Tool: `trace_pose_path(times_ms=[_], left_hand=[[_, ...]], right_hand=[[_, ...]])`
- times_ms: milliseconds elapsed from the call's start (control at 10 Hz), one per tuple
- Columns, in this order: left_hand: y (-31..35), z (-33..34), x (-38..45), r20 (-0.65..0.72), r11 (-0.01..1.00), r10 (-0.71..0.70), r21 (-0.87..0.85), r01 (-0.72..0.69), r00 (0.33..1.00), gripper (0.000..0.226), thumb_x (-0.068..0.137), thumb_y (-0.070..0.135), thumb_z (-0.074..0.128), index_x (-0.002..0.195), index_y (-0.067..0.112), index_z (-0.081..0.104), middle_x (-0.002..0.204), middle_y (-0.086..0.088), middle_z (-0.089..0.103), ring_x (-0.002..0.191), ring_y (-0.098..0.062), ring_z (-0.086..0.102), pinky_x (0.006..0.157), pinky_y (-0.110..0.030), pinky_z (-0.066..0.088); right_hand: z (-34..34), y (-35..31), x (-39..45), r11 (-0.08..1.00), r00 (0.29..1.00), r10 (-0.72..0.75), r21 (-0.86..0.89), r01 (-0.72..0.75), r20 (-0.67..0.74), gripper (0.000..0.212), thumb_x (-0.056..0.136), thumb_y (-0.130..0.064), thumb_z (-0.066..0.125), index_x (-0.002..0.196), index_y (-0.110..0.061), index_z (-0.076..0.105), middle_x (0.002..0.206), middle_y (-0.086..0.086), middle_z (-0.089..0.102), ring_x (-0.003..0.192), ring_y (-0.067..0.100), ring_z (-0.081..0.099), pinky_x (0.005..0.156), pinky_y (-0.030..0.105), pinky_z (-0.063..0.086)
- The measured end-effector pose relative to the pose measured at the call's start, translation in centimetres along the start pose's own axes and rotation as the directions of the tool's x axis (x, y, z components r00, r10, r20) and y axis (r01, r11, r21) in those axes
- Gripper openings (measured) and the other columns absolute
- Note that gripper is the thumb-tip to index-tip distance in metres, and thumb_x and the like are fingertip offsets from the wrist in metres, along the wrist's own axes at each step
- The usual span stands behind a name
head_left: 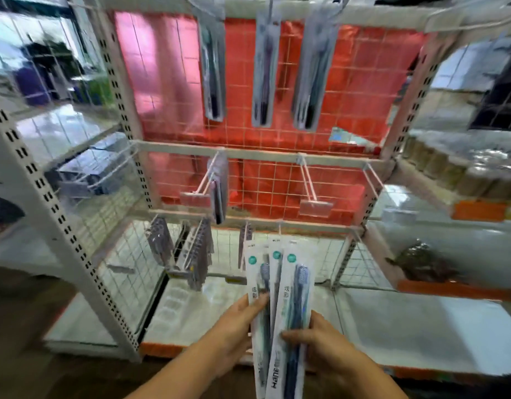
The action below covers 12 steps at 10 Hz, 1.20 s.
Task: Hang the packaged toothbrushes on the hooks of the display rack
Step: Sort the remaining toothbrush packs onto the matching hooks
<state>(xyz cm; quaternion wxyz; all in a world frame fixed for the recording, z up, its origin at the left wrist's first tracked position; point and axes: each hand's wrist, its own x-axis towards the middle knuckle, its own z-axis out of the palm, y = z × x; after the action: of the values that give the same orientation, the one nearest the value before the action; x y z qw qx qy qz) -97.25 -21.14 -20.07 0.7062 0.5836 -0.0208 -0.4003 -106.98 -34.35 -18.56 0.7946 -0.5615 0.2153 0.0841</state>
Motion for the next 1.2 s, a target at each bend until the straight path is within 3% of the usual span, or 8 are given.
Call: trace_pose_path(times_ms=[100, 200, 300, 400, 700, 900, 1100, 1200], left_hand=[[5.4, 2.1, -2.7, 0.059, 0.995, 0.074, 0.067, -0.078, 0.995, 0.024, 0.090, 0.023, 0.057, 0.112, 0.014, 0.059, 0.109, -0.010, 0.068, 0.109, -0.033, 0.061, 0.093, -0.049, 0.048], [7.4, 2.5, -2.8, 0.075, 0.992, 0.072, 0.100, -0.080, 0.995, 0.016, 0.089, 0.024, 0.058, 0.105, 0.020, 0.061, 0.100, -0.002, 0.071, 0.099, -0.025, 0.064, 0.094, -0.049, 0.046], [10.7, 2.8, -3.7, 0.106, 0.989, 0.133, 0.057, -0.139, 0.985, 0.014, 0.092, 0.021, 0.054, 0.104, 0.019, 0.061, 0.099, -0.002, 0.071, 0.092, -0.023, 0.065, 0.090, -0.046, 0.048], [11.8, 2.6, -4.0, 0.122, 0.983, 0.160, 0.070, -0.170, 0.979, 0.017, 0.092, 0.021, 0.054, 0.108, 0.018, 0.060, 0.105, -0.005, 0.070, 0.097, -0.025, 0.064, 0.092, -0.048, 0.048], [17.6, 2.2, -3.8, 0.145, 0.945, 0.319, 0.022, -0.325, 0.937, 0.014, 0.086, 0.000, 0.059, 0.096, 0.008, 0.064, 0.081, 0.000, 0.075, 0.076, -0.013, 0.071, 0.078, -0.027, 0.057], [18.4, 4.1, -1.6, 0.151, 0.958, 0.288, -0.036, -0.286, 0.946, 0.028, 0.088, 0.002, 0.056, 0.115, -0.001, 0.058, 0.108, -0.013, 0.067, 0.097, -0.027, 0.065, 0.094, -0.042, 0.049], [17.7, 6.7, 2.3, 0.130, 0.969, 0.246, -0.042, -0.242, 0.961, 0.017, 0.092, 0.011, 0.053, 0.108, 0.009, 0.059, 0.104, -0.012, 0.070, 0.093, -0.025, 0.067, 0.085, -0.042, 0.053], [17.6, 7.7, 4.5, 0.074, 0.969, 0.244, -0.065, -0.239, 0.967, 0.025, 0.093, 0.014, 0.053, 0.117, 0.007, 0.057, 0.112, -0.014, 0.067, 0.102, -0.029, 0.064, 0.091, -0.046, 0.051]], right_hand=[[1.4, -4.8, -1.7, 0.997, 0.997, -0.078, -0.024, 0.079, 0.026, 0.043, 0.079, 0.017, 0.053, 0.117, -0.004, 0.058, 0.107, 0.015, 0.070, 0.102, 0.030, 0.066, 0.091, 0.042, 0.052], [2.2, -7.6, -3.0, 0.993, 0.990, -0.115, -0.010, 0.117, 0.076, 0.038, 0.080, 0.015, 0.051, 0.111, -0.005, 0.061, 0.103, 0.013, 0.072, 0.097, 0.026, 0.069, 0.084, 0.037, 0.056], [2.7, -10.2, -3.8, 0.988, 0.985, -0.150, 0.049, 0.146, 0.082, 0.035, 0.082, 0.015, 0.048, 0.109, -0.001, 0.062, 0.101, 0.014, 0.072, 0.090, 0.024, 0.070, 0.076, 0.032, 0.058], [3.1, -11.0, -3.6, 0.986, 0.984, -0.159, 0.062, 0.154, 0.085, 0.036, 0.082, 0.014, 0.048, 0.112, 0.000, 0.061, 0.105, 0.016, 0.070, 0.092, 0.026, 0.069, 0.076, 0.032, 0.058], [4.9, -15.0, -4.1, 0.970, 0.963, -0.240, 0.069, 0.233, 0.120, 0.047, 0.066, 0.009, 0.050, 0.108, -0.007, 0.063, 0.103, 0.013, 0.071, 0.091, 0.026, 0.069, 0.073, 0.035, 0.058], [4.0, -16.4, -3.6, 0.961, 0.957, -0.275, 0.045, 0.273, 0.086, 0.041, 0.074, 0.014, 0.048, 0.105, -0.006, 0.065, 0.103, 0.013, 0.071, 0.092, 0.025, 0.069, 0.076, 0.033, 0.058], [1.9, -17.9, -1.1, 0.955, 0.954, -0.297, 0.026, 0.296, 0.038, 0.048, 0.081, 0.022, 0.035, 0.103, -0.011, 0.064, 0.095, 0.007, 0.073, 0.086, 0.019, 0.070, 0.075, 0.030, 0.058], [0.5, -18.8, 0.6, 0.942, 0.942, -0.334, 0.064, 0.331, 0.040, 0.053, 0.075, 0.023, 0.040, 0.103, -0.015, 0.064, 0.096, 0.007, 0.073, 0.087, 0.020, 0.070, 0.074, 0.031, 0.058]])
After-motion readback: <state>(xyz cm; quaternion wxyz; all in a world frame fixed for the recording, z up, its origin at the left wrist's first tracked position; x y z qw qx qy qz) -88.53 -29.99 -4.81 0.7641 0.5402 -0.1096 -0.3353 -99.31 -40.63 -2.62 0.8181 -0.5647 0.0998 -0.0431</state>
